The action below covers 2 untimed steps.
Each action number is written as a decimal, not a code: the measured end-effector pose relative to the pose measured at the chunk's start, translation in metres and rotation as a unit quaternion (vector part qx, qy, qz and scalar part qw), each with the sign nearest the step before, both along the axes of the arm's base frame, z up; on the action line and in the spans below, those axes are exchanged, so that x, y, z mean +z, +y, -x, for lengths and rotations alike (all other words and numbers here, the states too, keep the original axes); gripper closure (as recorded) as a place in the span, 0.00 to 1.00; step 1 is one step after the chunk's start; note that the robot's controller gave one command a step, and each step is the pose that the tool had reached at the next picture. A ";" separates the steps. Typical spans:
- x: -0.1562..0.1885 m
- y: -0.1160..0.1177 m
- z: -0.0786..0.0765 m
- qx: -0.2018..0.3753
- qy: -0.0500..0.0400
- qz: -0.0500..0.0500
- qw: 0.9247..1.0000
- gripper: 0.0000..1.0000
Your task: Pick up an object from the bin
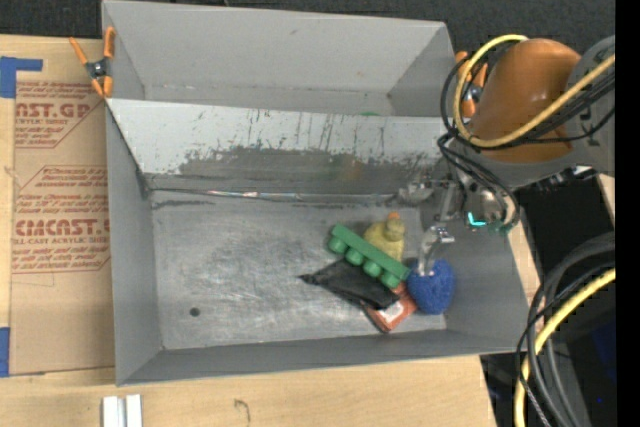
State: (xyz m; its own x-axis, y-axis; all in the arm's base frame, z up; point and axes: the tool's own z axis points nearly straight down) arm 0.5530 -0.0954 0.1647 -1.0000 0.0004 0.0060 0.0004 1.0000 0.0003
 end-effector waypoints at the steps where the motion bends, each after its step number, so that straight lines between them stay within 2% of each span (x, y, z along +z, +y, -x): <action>1: 0.004 0.000 -0.002 0.000 -0.004 0.001 1.000 0.00; 2: -0.037 0.004 0.001 0.025 -0.008 0.001 1.000 0.00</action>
Offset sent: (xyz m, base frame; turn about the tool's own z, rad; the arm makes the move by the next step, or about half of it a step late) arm -0.0105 0.0088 -0.0947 -0.1108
